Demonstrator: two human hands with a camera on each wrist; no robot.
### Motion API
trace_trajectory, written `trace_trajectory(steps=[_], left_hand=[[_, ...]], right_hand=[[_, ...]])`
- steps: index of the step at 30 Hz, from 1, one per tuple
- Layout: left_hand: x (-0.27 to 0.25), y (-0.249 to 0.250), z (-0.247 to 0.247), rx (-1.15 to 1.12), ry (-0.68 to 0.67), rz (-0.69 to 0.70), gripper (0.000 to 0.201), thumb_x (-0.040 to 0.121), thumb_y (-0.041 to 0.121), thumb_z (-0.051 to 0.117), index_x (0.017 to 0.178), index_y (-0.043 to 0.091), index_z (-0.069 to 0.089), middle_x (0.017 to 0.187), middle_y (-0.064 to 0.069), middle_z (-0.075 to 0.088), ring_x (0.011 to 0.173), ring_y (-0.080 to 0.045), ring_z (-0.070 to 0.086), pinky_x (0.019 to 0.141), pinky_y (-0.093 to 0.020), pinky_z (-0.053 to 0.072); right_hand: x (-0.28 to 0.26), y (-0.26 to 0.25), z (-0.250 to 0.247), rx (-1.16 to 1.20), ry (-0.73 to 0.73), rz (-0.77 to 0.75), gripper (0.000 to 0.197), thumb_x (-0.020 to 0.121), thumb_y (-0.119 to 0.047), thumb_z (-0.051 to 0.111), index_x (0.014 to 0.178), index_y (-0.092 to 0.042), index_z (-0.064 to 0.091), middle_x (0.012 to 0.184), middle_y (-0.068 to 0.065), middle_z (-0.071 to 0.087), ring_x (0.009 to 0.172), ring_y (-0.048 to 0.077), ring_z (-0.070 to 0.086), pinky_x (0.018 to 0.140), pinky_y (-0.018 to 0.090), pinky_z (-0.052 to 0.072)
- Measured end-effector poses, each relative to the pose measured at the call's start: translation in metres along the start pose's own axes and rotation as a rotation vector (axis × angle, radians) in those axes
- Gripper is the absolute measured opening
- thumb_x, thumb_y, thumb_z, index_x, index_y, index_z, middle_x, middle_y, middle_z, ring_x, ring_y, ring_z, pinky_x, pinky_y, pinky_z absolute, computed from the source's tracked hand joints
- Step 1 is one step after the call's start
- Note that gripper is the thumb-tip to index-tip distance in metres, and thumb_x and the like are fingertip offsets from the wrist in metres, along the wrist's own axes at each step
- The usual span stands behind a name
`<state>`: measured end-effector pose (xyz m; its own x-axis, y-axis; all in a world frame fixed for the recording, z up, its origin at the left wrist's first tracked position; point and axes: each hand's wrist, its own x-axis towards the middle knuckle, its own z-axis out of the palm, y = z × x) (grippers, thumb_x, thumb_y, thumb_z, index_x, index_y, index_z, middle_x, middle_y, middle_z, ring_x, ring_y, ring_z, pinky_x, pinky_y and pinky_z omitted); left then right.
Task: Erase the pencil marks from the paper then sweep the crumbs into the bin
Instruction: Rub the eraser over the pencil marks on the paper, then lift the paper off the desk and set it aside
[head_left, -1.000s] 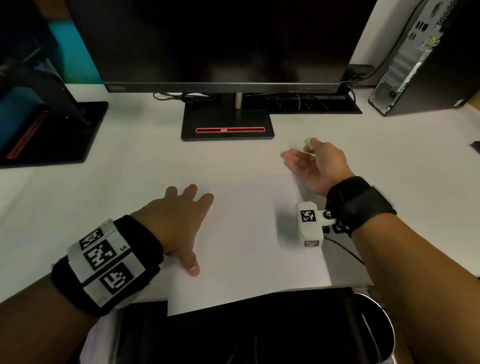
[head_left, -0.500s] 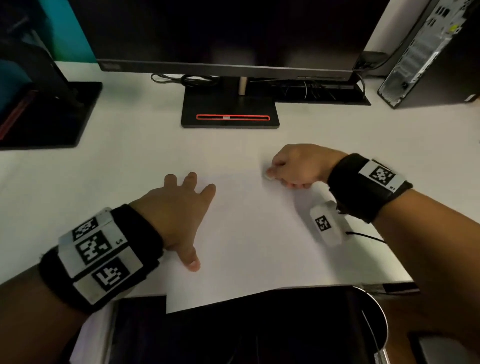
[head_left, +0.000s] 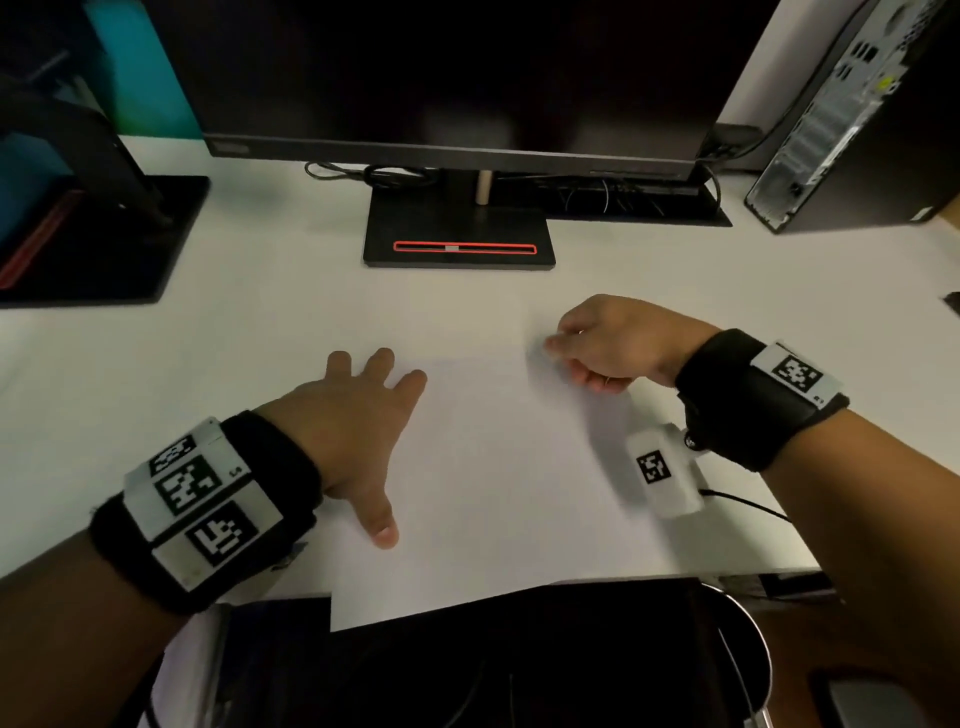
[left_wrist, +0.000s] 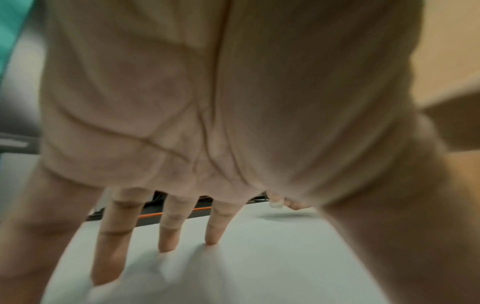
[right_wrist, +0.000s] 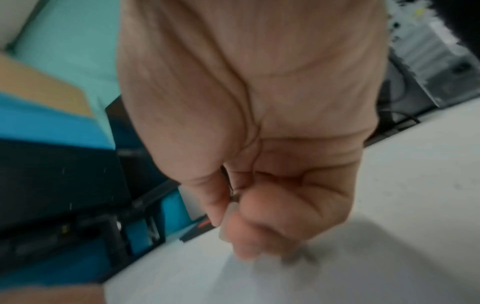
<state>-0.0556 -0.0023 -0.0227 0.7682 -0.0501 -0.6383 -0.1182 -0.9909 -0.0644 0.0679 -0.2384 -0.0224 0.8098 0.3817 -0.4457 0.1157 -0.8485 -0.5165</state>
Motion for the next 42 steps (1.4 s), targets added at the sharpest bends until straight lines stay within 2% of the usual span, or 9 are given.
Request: trace_trajectory(steps=[5,9,13,20,26,31,35,37,42], left_hand=[[0.004,-0.022,-0.011,-0.157,0.079,0.028,0.117,0.054,0.066,0.085,0.148,0.032,0.025,0.135,0.008,0.030,0.119,-0.019,0.030,0.098,-0.045,0.047],[0.014,-0.014,-0.010,-0.206,0.146,-0.015,0.115,0.067,0.062,0.081,0.154,0.037,0.010,0.152,-0.005,0.020,0.137,-0.030,0.021,0.105,-0.049,0.042],[0.014,-0.006,-0.012,-0.182,0.135,-0.053,0.114,0.068,0.058,0.083,0.153,0.033,0.012,0.139,-0.005,0.028,0.128,-0.030,0.028,0.100,-0.048,0.046],[0.010,0.007,-0.024,-0.136,0.100,-0.088,0.098,0.067,0.049,0.087,0.143,0.027,0.029,0.122,-0.002,0.031,0.120,-0.029,0.035,0.095,-0.047,0.048],[0.010,0.005,-0.020,-0.142,0.112,-0.087,0.089,0.069,0.050,0.086,0.137,0.023,0.035,0.123,-0.001,0.037,0.122,-0.028,0.035,0.095,-0.046,0.047],[0.013,0.001,-0.025,-0.224,0.095,-0.044,0.070,0.066,0.042,0.088,0.117,0.024,0.043,0.109,0.001,0.050,0.105,-0.023,0.048,0.093,-0.043,0.049],[0.007,-0.015,-0.033,-0.357,0.257,-0.026,0.055,0.087,0.025,0.071,0.137,0.026,0.048,0.143,-0.002,0.049,0.124,-0.021,0.050,0.103,-0.028,0.041],[-0.006,-0.025,-0.044,-0.412,0.355,-0.020,0.066,0.091,0.025,0.068,0.150,0.027,0.039,0.152,0.003,0.042,0.132,-0.018,0.045,0.108,-0.027,0.035],[-0.048,-0.038,-0.087,-0.525,0.571,0.143,0.032,0.083,0.028,0.078,0.103,0.045,0.060,0.104,0.021,0.063,0.095,-0.006,0.061,0.081,-0.029,0.051]], right_hand=[[-0.026,0.019,0.000,0.380,-0.031,0.081,0.031,0.103,-0.031,0.055,0.083,-0.008,0.062,0.077,0.010,0.064,0.065,0.024,0.062,0.057,0.032,0.056],[-0.038,0.042,-0.007,0.587,0.104,0.172,0.029,0.103,-0.028,0.055,0.085,-0.006,0.057,0.083,0.016,0.060,0.068,0.031,0.061,0.060,0.037,0.058],[-0.045,0.055,-0.017,0.803,0.278,0.181,0.024,0.103,-0.026,0.056,0.090,-0.006,0.059,0.086,0.017,0.062,0.068,0.030,0.064,0.070,0.043,0.057],[-0.023,0.031,0.026,1.270,-0.399,0.167,0.046,0.107,-0.031,0.045,0.085,0.002,0.070,0.120,0.031,0.069,0.115,0.041,0.068,0.099,0.047,0.056],[-0.024,0.074,-0.028,1.677,0.354,0.148,0.031,0.107,-0.028,0.046,0.085,-0.009,0.052,0.129,0.029,0.065,0.108,0.037,0.070,0.101,0.047,0.055],[-0.062,0.075,-0.027,1.557,0.210,0.046,0.034,0.106,-0.031,0.048,0.079,-0.009,0.055,0.100,0.021,0.074,0.098,0.035,0.073,0.086,0.042,0.061],[-0.076,0.076,-0.024,1.387,0.247,-0.034,0.030,0.103,-0.032,0.051,0.082,-0.013,0.058,0.092,0.015,0.071,0.077,0.028,0.070,0.072,0.037,0.061],[-0.075,0.076,-0.020,1.234,0.317,-0.111,0.022,0.099,-0.032,0.059,0.089,-0.013,0.060,0.098,0.010,0.068,0.085,0.027,0.065,0.078,0.037,0.052],[-0.061,0.056,-0.018,0.751,0.421,-0.337,0.019,0.090,-0.035,0.074,0.088,-0.017,0.079,0.140,-0.012,0.057,0.136,-0.002,0.044,0.111,0.034,0.031]])
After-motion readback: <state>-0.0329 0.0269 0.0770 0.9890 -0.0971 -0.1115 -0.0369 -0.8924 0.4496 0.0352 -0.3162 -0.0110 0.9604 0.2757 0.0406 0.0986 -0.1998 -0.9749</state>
